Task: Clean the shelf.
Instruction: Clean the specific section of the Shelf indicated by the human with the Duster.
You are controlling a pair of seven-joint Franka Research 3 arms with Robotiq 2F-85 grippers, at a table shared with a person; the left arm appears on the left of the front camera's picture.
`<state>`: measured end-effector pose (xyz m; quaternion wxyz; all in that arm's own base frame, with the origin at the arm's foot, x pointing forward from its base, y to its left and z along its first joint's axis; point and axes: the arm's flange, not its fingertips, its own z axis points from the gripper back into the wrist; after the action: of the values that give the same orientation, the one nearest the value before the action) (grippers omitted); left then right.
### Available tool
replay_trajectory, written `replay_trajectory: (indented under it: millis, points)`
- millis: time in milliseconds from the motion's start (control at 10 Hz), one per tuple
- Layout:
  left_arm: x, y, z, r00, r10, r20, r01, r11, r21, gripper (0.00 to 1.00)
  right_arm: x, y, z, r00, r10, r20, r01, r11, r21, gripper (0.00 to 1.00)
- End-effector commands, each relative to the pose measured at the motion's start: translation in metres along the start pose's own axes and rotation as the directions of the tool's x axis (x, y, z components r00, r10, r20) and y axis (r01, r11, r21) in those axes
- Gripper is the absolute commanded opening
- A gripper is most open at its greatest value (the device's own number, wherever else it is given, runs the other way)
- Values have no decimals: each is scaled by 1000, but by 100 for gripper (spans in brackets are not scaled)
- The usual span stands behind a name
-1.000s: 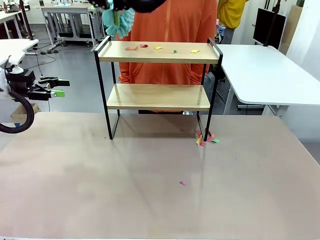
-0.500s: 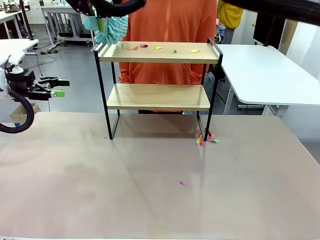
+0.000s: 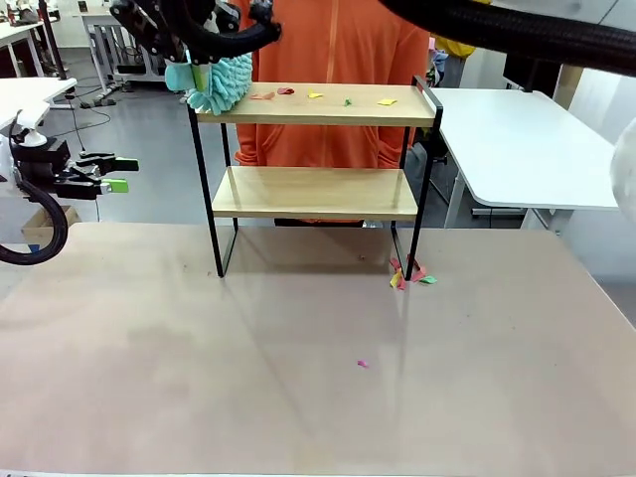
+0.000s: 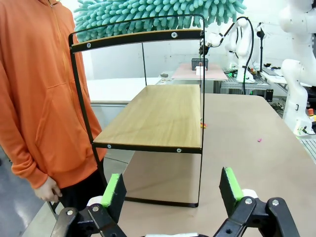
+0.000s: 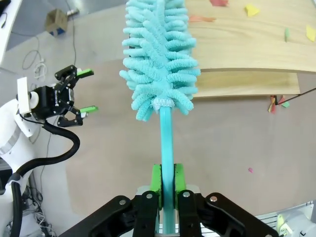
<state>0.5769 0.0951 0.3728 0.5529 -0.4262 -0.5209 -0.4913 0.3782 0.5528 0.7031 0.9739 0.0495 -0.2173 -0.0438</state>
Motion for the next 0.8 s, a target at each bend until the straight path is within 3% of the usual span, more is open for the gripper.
replay_trajectory:
  millis: [0,700]
  points:
    - [4,-1,1,1000,-7,-4,7,1000,0,100,3,-6,6,999,-8,-44,8,1000,9,13]
    - [4,-1,1,1000,-7,-4,7,1000,0,100,-16,-94,-14,988,-38,-146,42,999,20,13]
